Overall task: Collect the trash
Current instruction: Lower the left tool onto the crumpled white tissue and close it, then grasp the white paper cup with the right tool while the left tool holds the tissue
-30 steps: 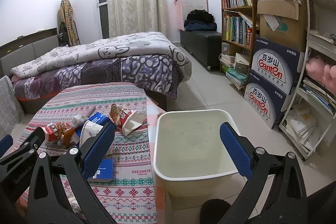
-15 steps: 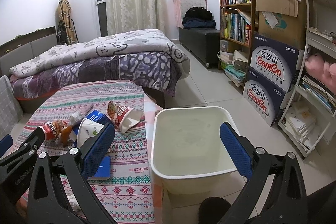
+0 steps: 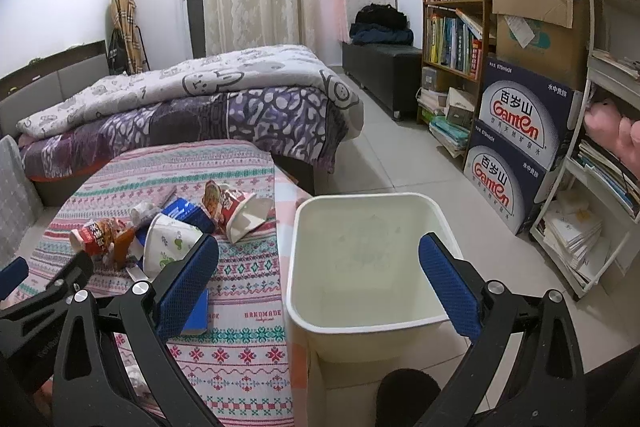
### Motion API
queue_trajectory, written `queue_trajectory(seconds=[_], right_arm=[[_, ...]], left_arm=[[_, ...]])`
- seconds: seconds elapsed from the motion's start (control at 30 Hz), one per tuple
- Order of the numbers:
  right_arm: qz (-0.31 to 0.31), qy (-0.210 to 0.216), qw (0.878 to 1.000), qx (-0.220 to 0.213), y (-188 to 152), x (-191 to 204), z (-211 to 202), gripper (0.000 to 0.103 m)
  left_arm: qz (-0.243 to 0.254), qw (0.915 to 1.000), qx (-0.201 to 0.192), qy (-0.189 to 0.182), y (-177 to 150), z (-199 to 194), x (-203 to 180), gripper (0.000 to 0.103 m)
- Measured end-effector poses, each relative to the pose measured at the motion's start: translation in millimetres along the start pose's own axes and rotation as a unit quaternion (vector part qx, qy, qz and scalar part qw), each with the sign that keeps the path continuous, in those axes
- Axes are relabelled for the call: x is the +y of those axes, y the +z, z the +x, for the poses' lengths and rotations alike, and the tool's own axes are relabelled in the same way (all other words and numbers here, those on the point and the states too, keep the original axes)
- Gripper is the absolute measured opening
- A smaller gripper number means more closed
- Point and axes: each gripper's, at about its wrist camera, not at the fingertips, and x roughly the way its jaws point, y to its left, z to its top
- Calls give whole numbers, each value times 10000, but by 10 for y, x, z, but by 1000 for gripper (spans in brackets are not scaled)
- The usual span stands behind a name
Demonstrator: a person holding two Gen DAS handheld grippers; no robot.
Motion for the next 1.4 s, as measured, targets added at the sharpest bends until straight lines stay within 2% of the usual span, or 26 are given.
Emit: queue_trajectory(seconds=[0.13,0.17,0.23,0.27,0.33,0.47,0.57,0.73,0.87,0.9,0.93,0.97,1.0,1.03,1.13,1.27,1.4], right_arm=[[30,11,9996,281,-12,-11,97,96],[32,20,9993,376,-25,-5,129,96],[33,61,9982,593,-49,-5,201,96],[29,84,9976,684,-60,-5,230,96],[14,129,9959,891,-83,4,299,96],[74,304,9905,1337,-146,21,443,96],[268,458,9842,1691,-201,21,543,96],[337,578,9772,2016,-282,54,642,96],[318,607,9744,2141,-304,87,685,96],[321,624,9736,2172,-309,102,693,96],[306,649,9726,2210,-311,135,707,96],[287,661,9721,2231,-310,161,715,96],[265,678,9717,2249,-307,188,722,96],[245,711,9707,2281,-297,224,732,96],[218,824,9677,2374,-245,321,767,96],[238,940,9639,2479,-129,503,866,96],[193,983,9628,2511,-7,778,1037,96]], left_arm=[[257,9967,764,-59,-18,219,34,96],[289,9934,1105,-121,-35,316,72,96],[282,9888,1451,-221,-90,441,120,96],[270,9834,1767,-303,-129,526,166,96],[251,9762,2115,-408,-178,578,211,96],[426,9566,2805,-668,-420,730,215,96],[622,9461,3093,-732,-594,773,130,96],[1223,9382,3153,-739,-838,788,-48,95],[1348,9288,3387,-661,-1081,873,-75,66],[1306,9276,3420,-747,-1138,888,-70,64],[1277,9277,3409,-827,-1125,866,-30,58],[1261,9267,3416,-928,-1150,847,-31,45],[1230,9270,3409,-970,-1162,833,-23,43],[1166,9279,3401,-986,-1176,827,-1,33],[859,9318,3364,-1054,-1118,762,113,33],[239,9468,3001,-1137,-981,691,313,33],[-272,9575,2662,-1078,-893,587,509,33]])
